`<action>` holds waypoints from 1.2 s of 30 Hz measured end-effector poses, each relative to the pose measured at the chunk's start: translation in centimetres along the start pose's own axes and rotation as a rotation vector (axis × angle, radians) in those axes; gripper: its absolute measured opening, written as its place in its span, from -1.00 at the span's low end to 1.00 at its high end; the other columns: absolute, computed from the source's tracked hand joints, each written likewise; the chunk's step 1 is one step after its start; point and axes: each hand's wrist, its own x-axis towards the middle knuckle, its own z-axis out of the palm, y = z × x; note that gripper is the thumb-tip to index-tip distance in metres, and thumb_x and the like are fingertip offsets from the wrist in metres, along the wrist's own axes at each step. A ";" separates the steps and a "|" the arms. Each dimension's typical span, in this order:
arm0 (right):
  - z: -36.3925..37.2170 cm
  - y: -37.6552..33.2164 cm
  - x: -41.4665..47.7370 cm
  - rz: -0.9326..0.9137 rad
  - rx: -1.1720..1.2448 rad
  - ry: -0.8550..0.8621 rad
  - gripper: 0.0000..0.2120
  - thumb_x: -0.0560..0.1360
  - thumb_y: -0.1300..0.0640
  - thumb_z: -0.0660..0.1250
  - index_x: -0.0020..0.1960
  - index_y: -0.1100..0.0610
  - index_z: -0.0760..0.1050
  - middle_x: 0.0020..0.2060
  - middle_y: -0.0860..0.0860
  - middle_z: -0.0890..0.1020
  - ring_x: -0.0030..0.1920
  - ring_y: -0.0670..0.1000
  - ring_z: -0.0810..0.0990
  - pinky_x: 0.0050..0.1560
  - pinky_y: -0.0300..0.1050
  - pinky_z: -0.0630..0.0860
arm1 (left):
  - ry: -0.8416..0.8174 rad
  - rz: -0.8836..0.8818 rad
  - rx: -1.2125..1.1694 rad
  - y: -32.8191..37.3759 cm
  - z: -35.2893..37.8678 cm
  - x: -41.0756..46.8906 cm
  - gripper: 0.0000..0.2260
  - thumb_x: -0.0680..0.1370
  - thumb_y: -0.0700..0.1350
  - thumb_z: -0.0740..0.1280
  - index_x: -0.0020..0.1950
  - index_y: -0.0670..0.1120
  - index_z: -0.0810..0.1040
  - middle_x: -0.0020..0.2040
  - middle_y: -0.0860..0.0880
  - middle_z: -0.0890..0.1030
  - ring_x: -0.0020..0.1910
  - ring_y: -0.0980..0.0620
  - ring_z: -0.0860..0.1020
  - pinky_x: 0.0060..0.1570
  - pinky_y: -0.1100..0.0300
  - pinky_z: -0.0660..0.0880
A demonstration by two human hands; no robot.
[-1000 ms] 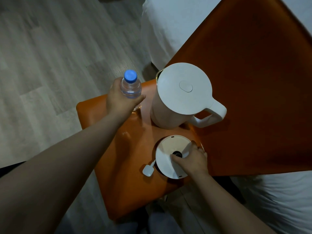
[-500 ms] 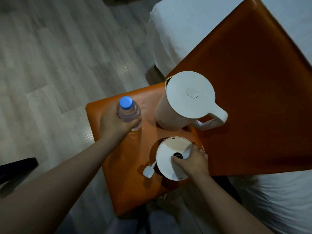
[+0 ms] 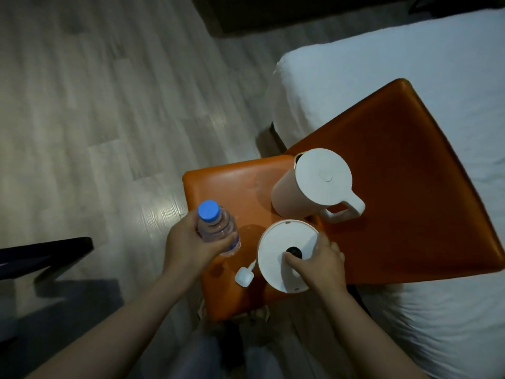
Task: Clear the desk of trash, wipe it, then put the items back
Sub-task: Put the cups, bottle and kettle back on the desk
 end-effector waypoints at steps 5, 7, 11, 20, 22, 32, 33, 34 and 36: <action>-3.1 -2.9 -3.3 -0.064 0.048 -0.010 0.01 0.20 -0.39 0.43 0.47 0.01 0.10 0.32 0.08 0.36 0.29 0.12 0.43 0.15 0.04 0.54 | 0.047 -0.055 -0.045 2.1 -4.1 -3.3 -0.60 0.29 -0.08 0.59 0.05 0.11 0.54 -0.10 0.17 0.63 -0.12 0.27 0.59 -0.18 0.40 0.43; -4.3 -4.0 -4.4 -0.114 0.018 -0.012 0.03 0.18 -0.43 0.40 0.46 0.01 0.10 0.33 0.07 0.37 0.28 0.11 0.43 0.13 0.04 0.55 | 0.082 -0.067 -0.056 2.9 -5.5 -4.4 -0.57 0.29 -0.07 0.59 0.10 0.07 0.54 -0.07 0.17 0.62 -0.09 0.22 0.59 -0.16 0.37 0.46; -6.7 -6.0 -6.1 -0.247 -0.020 0.012 0.02 0.21 -0.41 0.40 0.47 0.05 0.10 0.35 0.09 0.36 0.32 0.12 0.39 0.15 -0.01 0.51 | 0.163 -0.075 -0.066 4.3 -8.0 -6.6 -0.57 0.29 -0.06 0.59 0.09 0.06 0.53 -0.08 0.19 0.61 -0.07 0.21 0.59 -0.13 0.33 0.49; -12.0 -10.5 -7.9 -0.527 -0.101 -0.020 -0.05 0.23 -0.36 0.43 0.42 0.08 0.16 0.23 0.14 0.44 0.18 0.14 0.46 0.06 0.00 0.54 | 0.436 -0.123 -0.126 8.4 -11.2 -12.5 -0.61 0.28 -0.07 0.59 0.02 0.09 0.54 -0.13 0.16 0.62 -0.11 0.20 0.60 -0.14 0.30 0.52; -12.9 -11.7 -8.4 -0.616 -0.104 -0.046 -0.09 0.23 -0.35 0.43 0.38 0.08 0.20 0.23 0.12 0.44 0.16 0.13 0.47 0.04 0.00 0.55 | 0.513 -0.164 -0.156 8.9 -11.1 -14.2 -0.60 0.27 -0.05 0.59 0.04 0.06 0.55 -0.11 0.13 0.64 -0.08 0.16 0.61 -0.08 0.20 0.57; -13.4 -17.5 -14.9 -1.021 -0.256 -0.248 -0.10 0.23 -0.27 0.47 0.40 0.10 0.22 0.21 0.14 0.42 0.20 0.17 0.44 0.05 0.03 0.49 | 0.892 -0.321 -0.303 10.5 -11.3 -25.9 -0.71 0.27 -0.15 0.58 -0.15 0.10 0.57 -0.16 0.19 0.66 -0.15 0.25 0.63 -0.10 0.14 0.59; -12.8 -18.1 -15.9 -1.052 -0.266 -0.270 -0.07 0.22 -0.27 0.47 0.42 0.10 0.21 0.22 0.15 0.41 0.21 0.18 0.44 0.05 0.01 0.48 | 0.934 -0.351 -0.323 10.1 -11.5 -27.2 -0.69 0.25 -0.13 0.59 -0.12 0.11 0.58 -0.15 0.21 0.66 -0.13 0.25 0.63 -0.07 0.10 0.60; -12.1 -18.5 -17.0 -1.086 -0.279 -0.291 -0.05 0.20 -0.28 0.47 0.43 0.11 0.21 0.21 0.15 0.42 0.19 0.18 0.45 0.01 -0.02 0.48 | 0.983 -0.378 -0.342 9.7 -11.6 -28.5 -0.65 0.23 -0.12 0.60 -0.09 0.12 0.58 -0.14 0.20 0.67 -0.10 0.22 0.64 -0.03 0.06 0.60; -10.8 -19.3 -19.4 -1.164 -0.308 -0.324 -0.05 0.17 -0.31 0.46 0.40 0.11 0.23 0.14 0.14 0.43 0.10 0.18 0.49 -0.09 -0.07 0.45 | 1.071 -0.418 -0.355 9.0 -12.0 -31.3 -0.61 0.22 -0.08 0.60 -0.05 0.14 0.56 -0.11 0.14 0.67 -0.05 0.17 0.63 0.02 0.01 0.60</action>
